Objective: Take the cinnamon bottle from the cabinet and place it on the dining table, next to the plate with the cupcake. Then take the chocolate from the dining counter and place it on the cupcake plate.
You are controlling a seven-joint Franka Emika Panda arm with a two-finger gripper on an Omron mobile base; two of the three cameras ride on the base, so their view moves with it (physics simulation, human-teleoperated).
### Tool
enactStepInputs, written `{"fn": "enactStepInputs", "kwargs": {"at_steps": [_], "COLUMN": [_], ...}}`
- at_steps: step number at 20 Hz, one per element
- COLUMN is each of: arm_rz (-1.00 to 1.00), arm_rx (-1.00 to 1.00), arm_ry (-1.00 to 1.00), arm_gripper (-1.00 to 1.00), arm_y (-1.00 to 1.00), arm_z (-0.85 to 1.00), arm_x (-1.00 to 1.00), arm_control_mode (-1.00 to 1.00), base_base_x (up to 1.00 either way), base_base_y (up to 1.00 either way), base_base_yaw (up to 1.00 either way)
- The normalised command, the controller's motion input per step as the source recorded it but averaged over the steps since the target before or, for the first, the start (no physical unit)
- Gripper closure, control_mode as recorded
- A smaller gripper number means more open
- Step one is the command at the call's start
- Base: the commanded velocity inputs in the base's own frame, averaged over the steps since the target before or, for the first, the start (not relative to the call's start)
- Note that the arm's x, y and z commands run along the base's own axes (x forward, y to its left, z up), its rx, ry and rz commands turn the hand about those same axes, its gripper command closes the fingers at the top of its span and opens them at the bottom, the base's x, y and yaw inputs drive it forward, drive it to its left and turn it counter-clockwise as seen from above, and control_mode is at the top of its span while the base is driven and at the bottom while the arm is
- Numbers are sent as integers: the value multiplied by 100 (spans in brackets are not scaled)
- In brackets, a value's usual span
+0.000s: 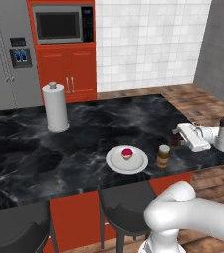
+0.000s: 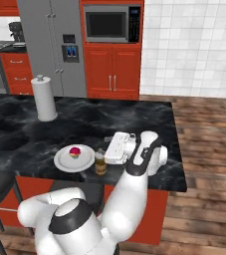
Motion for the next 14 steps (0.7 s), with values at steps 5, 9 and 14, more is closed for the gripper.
{"fn": "enactStepInputs", "kwargs": {"at_steps": [5,9,14], "arm_rz": [-11,-27,-36], "arm_rx": [-4,-14,-33], "arm_ry": [23,45,62], "arm_gripper": [-100,-100,-100], "arm_y": [-7,0,0], "arm_z": [97,94,60], "arm_x": [-1,0,9], "arm_control_mode": [-100,-100,-100], "base_base_x": [0,0,0], "base_base_y": [0,0,0], "base_base_yaw": [0,0,0]}}
